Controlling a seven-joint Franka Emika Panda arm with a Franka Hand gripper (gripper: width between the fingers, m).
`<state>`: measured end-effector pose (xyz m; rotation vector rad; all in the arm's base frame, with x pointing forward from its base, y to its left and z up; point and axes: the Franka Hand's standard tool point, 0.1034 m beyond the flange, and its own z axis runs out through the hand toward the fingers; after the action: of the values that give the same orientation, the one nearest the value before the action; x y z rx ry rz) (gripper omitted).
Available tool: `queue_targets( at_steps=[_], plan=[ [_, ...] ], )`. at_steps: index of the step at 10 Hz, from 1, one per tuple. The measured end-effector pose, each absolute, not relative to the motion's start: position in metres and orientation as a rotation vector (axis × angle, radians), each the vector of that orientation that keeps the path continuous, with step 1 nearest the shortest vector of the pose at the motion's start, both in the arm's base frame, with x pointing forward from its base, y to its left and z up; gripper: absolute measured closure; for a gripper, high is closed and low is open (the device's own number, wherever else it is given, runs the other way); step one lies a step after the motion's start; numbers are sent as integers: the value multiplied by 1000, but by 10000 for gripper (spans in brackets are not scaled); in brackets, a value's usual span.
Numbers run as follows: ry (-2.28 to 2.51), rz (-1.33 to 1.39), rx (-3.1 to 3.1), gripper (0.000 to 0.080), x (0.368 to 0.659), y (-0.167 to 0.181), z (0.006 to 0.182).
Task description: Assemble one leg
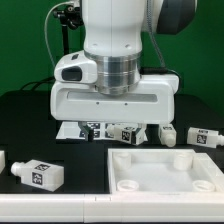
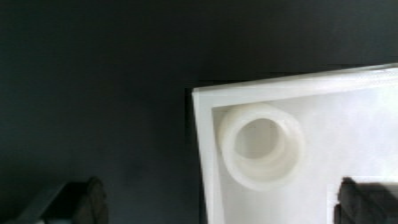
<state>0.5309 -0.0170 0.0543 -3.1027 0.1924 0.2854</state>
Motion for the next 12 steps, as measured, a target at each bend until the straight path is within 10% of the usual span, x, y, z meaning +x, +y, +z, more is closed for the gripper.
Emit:
queue_targets(
  at_steps=[12],
  plan=[
    [-645,234,-3200,151,475,58,76]
  ],
)
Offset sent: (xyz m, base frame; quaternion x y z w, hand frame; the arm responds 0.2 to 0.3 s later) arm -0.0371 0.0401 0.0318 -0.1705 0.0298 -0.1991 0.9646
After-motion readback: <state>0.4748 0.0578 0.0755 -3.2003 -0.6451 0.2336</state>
